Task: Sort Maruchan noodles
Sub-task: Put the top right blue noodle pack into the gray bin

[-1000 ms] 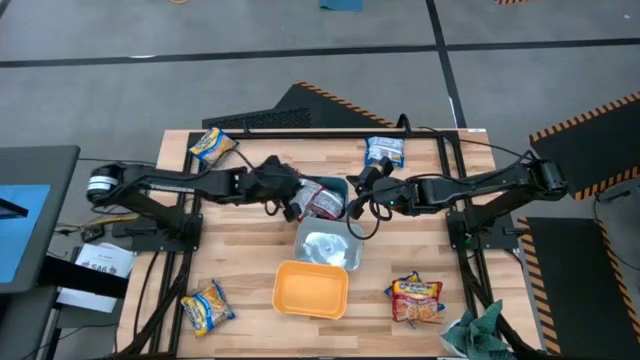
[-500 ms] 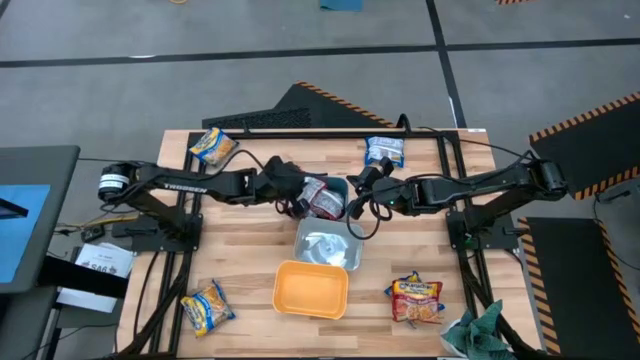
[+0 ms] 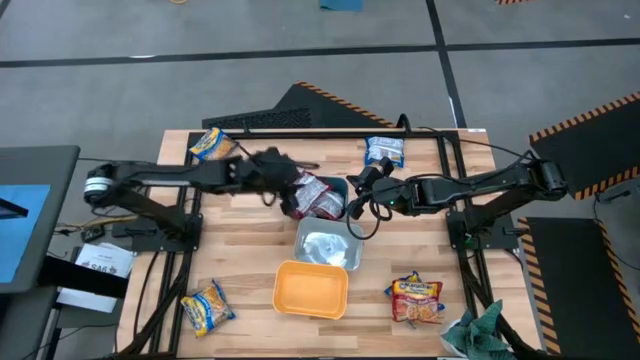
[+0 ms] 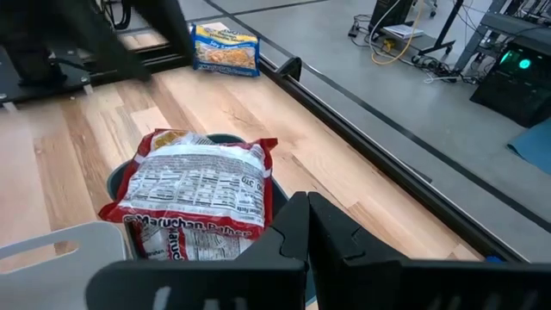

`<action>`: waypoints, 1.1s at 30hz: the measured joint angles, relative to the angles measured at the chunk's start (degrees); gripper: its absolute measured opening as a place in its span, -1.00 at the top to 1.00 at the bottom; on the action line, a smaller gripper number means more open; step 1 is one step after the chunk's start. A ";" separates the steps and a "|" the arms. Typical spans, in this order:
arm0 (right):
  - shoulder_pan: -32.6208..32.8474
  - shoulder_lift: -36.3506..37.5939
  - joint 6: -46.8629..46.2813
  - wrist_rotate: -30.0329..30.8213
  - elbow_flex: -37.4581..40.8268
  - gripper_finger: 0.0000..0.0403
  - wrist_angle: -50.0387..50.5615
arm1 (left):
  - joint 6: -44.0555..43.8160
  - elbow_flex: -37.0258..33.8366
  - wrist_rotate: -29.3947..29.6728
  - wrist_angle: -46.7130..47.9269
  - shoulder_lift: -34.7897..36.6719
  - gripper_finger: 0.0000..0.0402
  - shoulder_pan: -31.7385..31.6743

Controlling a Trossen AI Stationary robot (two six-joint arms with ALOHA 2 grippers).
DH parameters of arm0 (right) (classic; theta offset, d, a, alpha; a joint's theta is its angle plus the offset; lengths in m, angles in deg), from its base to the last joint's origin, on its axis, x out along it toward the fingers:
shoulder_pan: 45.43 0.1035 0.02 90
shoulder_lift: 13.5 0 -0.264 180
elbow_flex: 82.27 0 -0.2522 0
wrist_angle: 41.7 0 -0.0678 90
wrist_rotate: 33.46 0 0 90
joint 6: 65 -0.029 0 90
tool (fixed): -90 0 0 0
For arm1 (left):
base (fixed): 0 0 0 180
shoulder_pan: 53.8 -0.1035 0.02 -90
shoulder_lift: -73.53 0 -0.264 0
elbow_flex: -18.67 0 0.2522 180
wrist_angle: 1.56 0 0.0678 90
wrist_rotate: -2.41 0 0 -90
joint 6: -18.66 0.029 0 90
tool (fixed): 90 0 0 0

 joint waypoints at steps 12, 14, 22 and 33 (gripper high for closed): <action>-0.02 0.00 0.04 0.02 0.00 0.90 0.63 | 2.99 -23.83 -6.20 -15.21 33.77 0.23 3.83; -0.04 0.00 0.07 0.02 0.00 0.90 0.61 | 2.29 -31.77 -7.70 -21.56 38.87 0.23 4.30; -1.73 0.00 -4.64 0.09 0.00 0.90 -1.98 | 1.66 -48.37 -7.21 -36.99 49.06 0.23 4.55; -24.71 -1.24 -22.74 -2.80 -0.02 0.30 8.71 | 3.60 -47.72 -9.05 -36.90 54.08 0.23 4.55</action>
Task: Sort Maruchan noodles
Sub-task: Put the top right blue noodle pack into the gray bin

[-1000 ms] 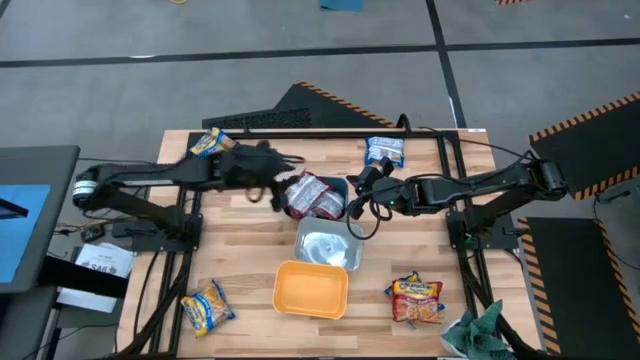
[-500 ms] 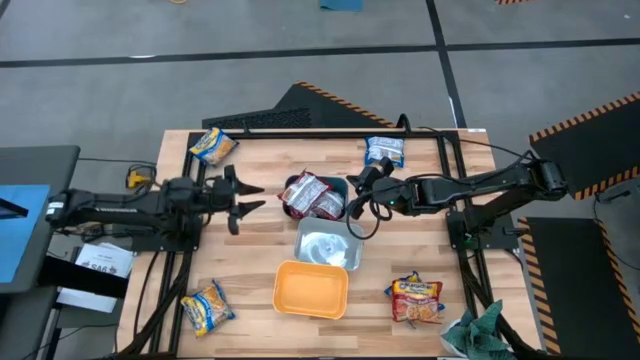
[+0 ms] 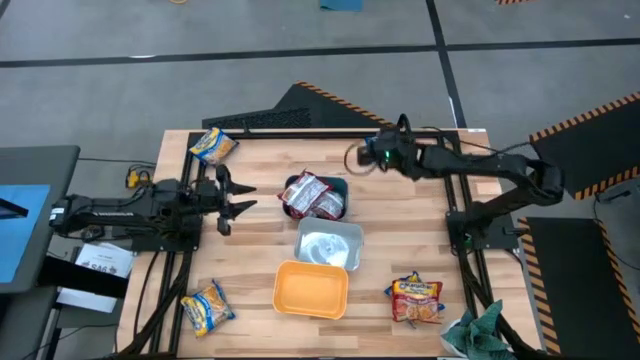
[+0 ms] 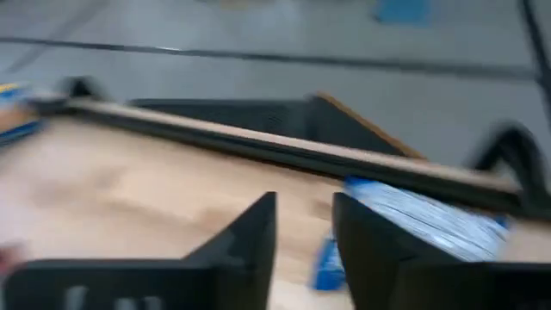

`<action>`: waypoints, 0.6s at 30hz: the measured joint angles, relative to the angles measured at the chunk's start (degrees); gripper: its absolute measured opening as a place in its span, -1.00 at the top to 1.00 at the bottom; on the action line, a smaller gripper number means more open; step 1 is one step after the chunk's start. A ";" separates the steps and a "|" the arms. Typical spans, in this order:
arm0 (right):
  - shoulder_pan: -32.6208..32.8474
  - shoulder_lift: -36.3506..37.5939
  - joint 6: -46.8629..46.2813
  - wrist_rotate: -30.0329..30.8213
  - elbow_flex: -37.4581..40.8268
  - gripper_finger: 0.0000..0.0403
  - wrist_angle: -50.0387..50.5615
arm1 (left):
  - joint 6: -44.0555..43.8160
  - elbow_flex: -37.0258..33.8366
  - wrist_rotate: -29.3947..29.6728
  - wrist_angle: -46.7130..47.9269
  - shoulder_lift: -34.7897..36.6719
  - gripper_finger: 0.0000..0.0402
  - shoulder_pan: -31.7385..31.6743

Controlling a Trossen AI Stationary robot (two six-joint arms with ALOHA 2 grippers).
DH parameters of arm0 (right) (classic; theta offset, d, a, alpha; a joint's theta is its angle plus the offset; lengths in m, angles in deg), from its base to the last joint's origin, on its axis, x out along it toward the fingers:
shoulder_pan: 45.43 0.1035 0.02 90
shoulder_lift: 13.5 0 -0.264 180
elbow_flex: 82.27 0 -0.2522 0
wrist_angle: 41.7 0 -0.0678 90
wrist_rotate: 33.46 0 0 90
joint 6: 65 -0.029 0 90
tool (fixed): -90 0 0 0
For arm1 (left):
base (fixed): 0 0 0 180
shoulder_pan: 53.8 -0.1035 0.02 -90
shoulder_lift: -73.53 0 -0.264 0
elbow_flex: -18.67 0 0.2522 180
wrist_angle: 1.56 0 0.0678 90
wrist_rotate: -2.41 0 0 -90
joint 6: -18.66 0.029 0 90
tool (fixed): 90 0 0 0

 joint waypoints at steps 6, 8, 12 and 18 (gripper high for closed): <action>-10.68 -5.83 -10.80 -7.49 -0.02 -0.19 0.80 | 0.73 4.05 -0.19 4.29 0.77 0.23 0.00; -12.86 -9.16 -14.07 -9.63 -0.02 -0.26 0.24 | 0.54 4.60 -0.72 7.11 0.78 0.23 0.00; -15.97 -13.58 -16.01 -12.16 0.00 -0.29 0.64 | 0.53 4.71 -1.31 9.51 0.75 0.23 0.00; -16.64 -16.09 -17.17 -9.67 0.00 -0.29 -0.05 | 1.83 4.71 -1.29 9.88 0.75 0.23 0.00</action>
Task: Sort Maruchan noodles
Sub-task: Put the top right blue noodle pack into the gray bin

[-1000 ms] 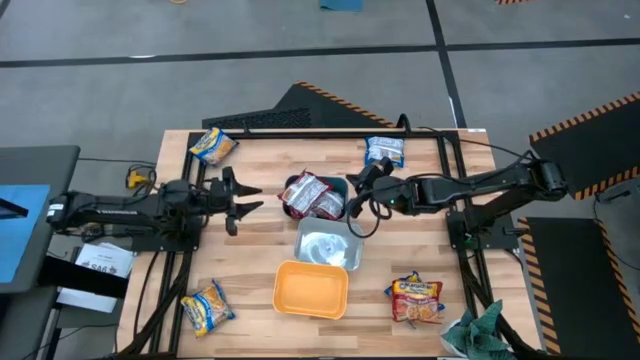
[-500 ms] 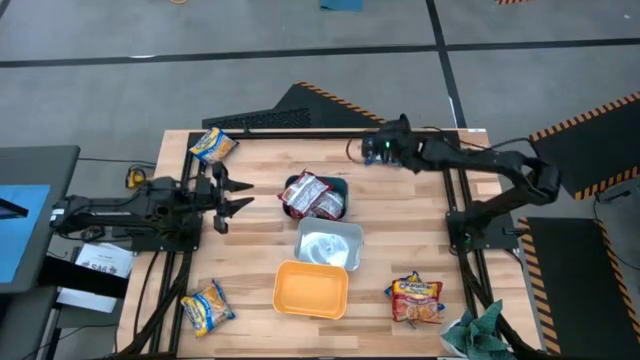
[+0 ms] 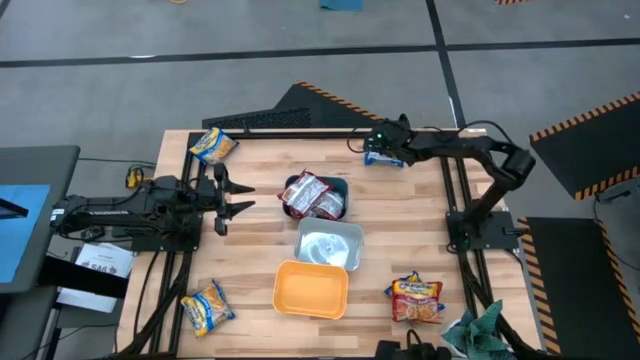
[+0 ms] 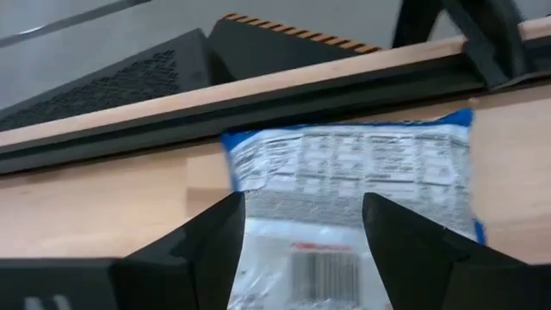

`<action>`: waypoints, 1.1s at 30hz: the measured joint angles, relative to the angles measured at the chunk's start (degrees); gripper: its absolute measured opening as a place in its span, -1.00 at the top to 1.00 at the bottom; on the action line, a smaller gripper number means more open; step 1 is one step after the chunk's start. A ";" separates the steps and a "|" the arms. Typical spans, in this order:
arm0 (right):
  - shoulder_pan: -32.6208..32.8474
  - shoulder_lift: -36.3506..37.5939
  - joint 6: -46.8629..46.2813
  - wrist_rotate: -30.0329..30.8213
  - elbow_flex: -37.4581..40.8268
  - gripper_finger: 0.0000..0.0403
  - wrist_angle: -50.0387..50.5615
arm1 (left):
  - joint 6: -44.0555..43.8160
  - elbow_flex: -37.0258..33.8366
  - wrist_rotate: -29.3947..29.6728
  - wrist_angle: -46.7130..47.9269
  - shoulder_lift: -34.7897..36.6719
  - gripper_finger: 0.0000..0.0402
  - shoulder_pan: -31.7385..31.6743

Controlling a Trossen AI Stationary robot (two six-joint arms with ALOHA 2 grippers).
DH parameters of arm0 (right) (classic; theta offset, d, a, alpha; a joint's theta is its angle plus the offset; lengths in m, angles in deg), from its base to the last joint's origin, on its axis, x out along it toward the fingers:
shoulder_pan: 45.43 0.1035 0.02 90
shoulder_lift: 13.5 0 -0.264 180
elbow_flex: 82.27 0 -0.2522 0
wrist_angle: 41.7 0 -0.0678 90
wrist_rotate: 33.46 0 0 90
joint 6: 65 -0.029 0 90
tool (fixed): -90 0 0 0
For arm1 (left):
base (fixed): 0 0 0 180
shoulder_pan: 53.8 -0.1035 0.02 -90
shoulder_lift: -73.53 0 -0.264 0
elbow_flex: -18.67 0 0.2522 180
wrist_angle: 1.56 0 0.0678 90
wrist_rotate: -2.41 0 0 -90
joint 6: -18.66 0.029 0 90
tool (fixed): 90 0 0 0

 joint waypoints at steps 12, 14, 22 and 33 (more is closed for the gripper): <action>2.56 -4.84 7.38 3.79 -0.25 -0.27 4.85 | -0.34 0.00 -0.11 -0.02 0.01 0.24 0.00; 4.78 -3.91 9.04 3.80 -0.22 -0.24 9.26 | -0.35 0.00 -0.11 -0.02 0.00 0.24 0.00; 18.89 2.07 7.80 1.10 0.11 -0.09 27.51 | -0.38 0.02 -0.09 0.20 0.00 0.24 0.00; 32.49 4.29 -1.87 0.77 0.13 0.02 35.48 | -1.43 0.02 -0.09 0.20 0.00 0.24 0.00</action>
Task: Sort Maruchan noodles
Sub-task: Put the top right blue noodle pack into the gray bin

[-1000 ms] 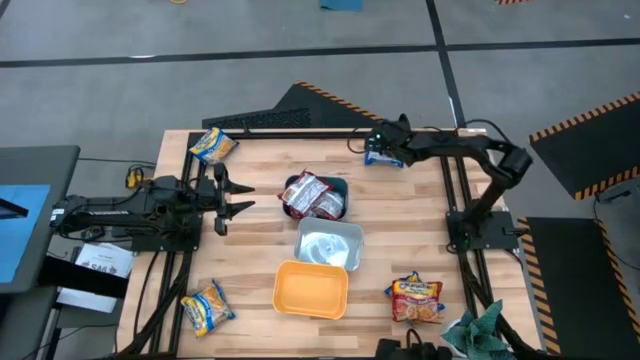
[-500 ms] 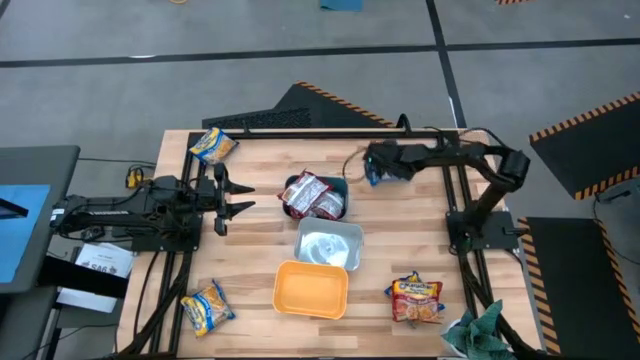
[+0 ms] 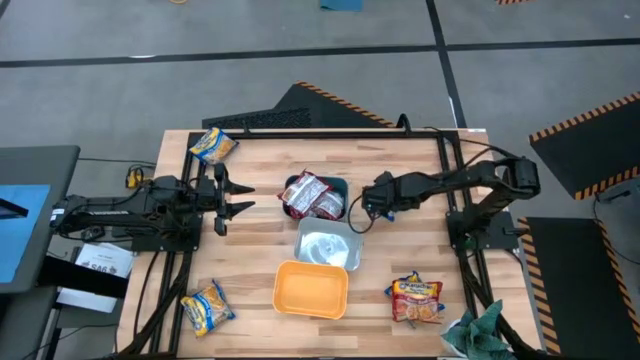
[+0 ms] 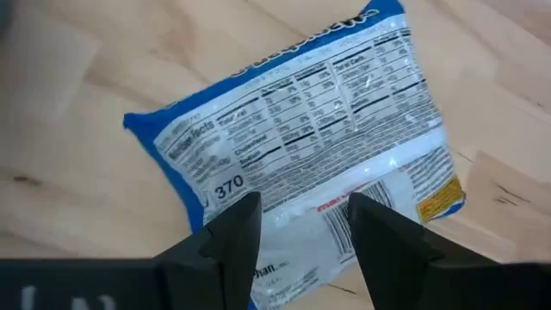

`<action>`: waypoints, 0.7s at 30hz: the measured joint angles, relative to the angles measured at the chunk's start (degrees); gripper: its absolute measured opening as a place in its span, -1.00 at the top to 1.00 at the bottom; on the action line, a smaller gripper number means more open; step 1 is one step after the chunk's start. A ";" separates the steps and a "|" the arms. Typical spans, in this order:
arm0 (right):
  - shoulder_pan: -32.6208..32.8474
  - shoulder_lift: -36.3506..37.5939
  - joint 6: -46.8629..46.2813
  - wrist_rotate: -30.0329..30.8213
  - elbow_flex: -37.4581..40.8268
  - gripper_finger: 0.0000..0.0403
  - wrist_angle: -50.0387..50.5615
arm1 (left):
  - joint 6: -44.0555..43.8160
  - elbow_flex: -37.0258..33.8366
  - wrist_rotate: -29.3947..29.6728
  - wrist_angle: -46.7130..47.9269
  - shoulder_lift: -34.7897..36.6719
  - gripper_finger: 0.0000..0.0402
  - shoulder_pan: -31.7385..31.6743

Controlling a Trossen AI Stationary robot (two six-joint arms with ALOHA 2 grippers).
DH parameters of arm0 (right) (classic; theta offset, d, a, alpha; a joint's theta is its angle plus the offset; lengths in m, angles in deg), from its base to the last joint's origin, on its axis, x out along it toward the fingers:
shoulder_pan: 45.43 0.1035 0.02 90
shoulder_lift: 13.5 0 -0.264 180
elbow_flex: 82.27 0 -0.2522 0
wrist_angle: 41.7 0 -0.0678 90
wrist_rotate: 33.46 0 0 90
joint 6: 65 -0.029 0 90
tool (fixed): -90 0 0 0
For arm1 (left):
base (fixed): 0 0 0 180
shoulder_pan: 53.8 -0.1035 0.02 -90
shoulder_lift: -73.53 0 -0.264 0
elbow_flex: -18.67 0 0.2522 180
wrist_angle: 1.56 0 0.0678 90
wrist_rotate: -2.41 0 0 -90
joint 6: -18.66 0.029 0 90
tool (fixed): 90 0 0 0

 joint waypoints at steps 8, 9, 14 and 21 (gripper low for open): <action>-3.08 0.90 -14.71 1.17 -0.03 0.03 6.41 | -1.45 0.02 0.02 -0.01 0.02 0.24 0.00; -2.93 0.94 -17.69 2.08 -0.06 0.03 6.44 | -1.47 0.02 0.02 0.02 0.00 0.24 0.00; -1.18 0.61 -28.78 8.79 0.07 0.03 3.73 | -1.54 0.02 -0.03 0.02 0.00 0.24 0.00; -0.89 -0.27 -40.42 9.40 4.65 0.03 -3.36 | -1.57 0.02 -2.23 0.02 0.02 0.24 -0.01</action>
